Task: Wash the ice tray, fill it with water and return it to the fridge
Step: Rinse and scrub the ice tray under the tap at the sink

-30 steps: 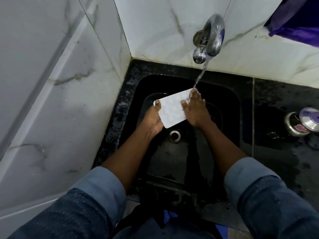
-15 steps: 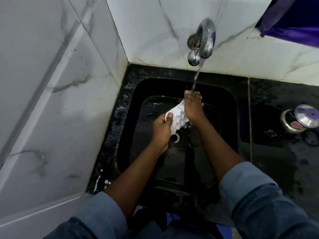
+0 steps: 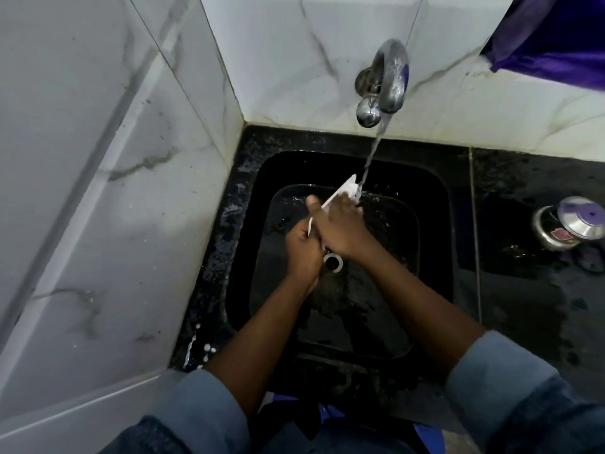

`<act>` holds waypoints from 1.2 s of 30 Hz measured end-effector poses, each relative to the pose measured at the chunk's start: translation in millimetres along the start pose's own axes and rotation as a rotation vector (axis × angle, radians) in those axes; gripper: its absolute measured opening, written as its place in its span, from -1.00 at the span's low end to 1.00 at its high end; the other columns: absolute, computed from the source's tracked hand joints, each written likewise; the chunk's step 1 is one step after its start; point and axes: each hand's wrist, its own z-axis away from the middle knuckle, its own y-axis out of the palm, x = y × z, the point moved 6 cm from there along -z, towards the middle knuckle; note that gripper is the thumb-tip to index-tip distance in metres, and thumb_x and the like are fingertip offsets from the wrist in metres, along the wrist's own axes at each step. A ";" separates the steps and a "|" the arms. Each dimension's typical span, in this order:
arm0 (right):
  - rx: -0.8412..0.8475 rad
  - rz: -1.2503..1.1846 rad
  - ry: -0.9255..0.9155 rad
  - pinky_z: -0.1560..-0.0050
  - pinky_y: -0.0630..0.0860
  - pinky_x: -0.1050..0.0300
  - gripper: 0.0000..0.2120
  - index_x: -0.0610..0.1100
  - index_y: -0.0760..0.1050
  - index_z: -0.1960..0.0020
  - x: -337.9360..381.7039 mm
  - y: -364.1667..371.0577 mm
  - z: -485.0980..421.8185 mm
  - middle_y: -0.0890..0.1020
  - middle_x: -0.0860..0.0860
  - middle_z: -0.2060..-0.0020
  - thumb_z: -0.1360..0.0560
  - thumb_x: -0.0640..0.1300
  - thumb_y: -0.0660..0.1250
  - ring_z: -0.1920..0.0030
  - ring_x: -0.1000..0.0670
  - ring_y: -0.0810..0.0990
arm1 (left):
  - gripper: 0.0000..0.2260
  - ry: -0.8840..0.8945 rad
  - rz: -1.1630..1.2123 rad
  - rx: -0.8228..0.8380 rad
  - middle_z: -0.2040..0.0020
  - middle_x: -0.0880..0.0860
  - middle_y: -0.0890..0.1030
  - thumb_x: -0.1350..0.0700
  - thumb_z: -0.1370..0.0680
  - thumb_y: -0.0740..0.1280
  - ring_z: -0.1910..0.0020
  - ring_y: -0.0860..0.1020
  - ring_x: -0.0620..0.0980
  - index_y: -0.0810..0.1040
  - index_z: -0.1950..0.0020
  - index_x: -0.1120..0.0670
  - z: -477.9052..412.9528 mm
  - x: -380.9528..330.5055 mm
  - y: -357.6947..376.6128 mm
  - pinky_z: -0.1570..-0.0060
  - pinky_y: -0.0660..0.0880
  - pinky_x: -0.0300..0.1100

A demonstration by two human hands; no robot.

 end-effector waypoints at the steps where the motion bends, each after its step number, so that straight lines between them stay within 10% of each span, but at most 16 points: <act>1: 0.016 0.025 -0.043 -0.64 -0.29 -0.10 -0.02 -0.27 -0.15 -0.69 5.5 4.9 4.1 -0.13 -0.21 -0.68 -0.60 0.48 -0.19 -0.69 -0.15 -0.19 | -0.80 -0.028 0.036 0.021 -0.03 0.10 0.78 0.16 -0.72 0.31 -0.07 0.74 0.06 0.73 -0.14 0.15 -2.4 0.4 0.5 -0.13 0.66 0.01; 8: -0.111 -0.040 0.209 -0.64 -0.21 -0.22 0.05 -0.30 -0.09 -0.68 -22.3 -40.8 -46.6 -0.03 -0.25 -0.68 -0.57 0.53 -0.17 -0.69 -0.22 -0.10 | -0.77 0.034 -0.014 0.002 -0.06 0.10 0.77 0.11 -0.73 0.30 -0.11 0.73 0.10 0.70 -0.22 0.17 -2.2 -8.1 -1.4 -0.15 0.64 0.04; 15: -0.018 0.036 -0.067 -0.64 -0.26 -0.08 0.03 -0.27 -0.08 -0.69 21.9 -2.5 8.1 -0.07 -0.21 -0.69 -0.57 0.53 -0.20 -0.69 -0.12 -0.13 | -0.71 -0.096 0.134 0.070 -0.09 0.12 0.72 0.15 -0.77 0.17 -0.10 0.71 0.03 0.62 -0.26 0.28 -7.8 -20.4 7.4 -0.12 0.64 -0.11; 20: 0.047 -0.371 -0.174 -0.45 0.36 -0.08 -0.18 -0.13 0.51 -0.32 21.4 -10.0 21.4 0.52 -0.09 -0.38 -0.52 0.54 0.01 -0.40 -0.02 0.48 | -0.71 -0.002 -0.123 0.004 0.25 -0.05 0.70 0.15 -0.74 0.24 0.19 0.67 -0.14 0.67 -0.04 0.29 -13.3 -19.1 4.7 0.15 0.55 -0.23; 26: -0.102 -1.166 -0.062 -0.22 0.60 -0.04 -0.59 -0.18 0.52 -0.26 -9.8 -24.5 25.3 0.68 -0.22 -0.14 -0.61 0.13 0.38 -0.17 -0.08 0.70 | -0.79 0.115 -0.254 0.194 0.04 -0.03 0.75 0.19 -0.70 0.29 0.00 0.72 -0.11 0.70 -0.22 0.08 0.5 -45.9 46.0 0.00 0.64 -0.12; 31: -0.561 -1.261 0.081 -0.22 0.65 -0.17 -0.78 -0.18 0.54 -0.28 -57.6 -42.4 19.6 0.71 -0.16 -0.12 -0.66 -0.14 0.35 -0.13 -0.15 0.72 | -0.74 0.021 -0.143 0.406 -0.20 0.06 0.70 0.28 -0.70 0.28 -0.05 0.68 -0.28 0.64 -0.35 0.24 -6.9 -43.4 66.9 -0.14 0.59 -0.29; 36: -0.655 -1.106 0.090 -0.14 0.66 -0.03 -0.67 -0.20 0.58 -0.27 -75.5 -55.6 16.1 0.72 -0.07 -0.10 -0.65 0.03 0.37 -0.07 -0.01 0.72 | -0.62 0.433 -0.860 0.416 -0.68 -0.01 0.28 -0.09 -0.72 0.23 -0.61 0.27 0.11 0.53 -0.51 -0.06 -31.7 -47.6 77.9 -0.57 0.21 0.15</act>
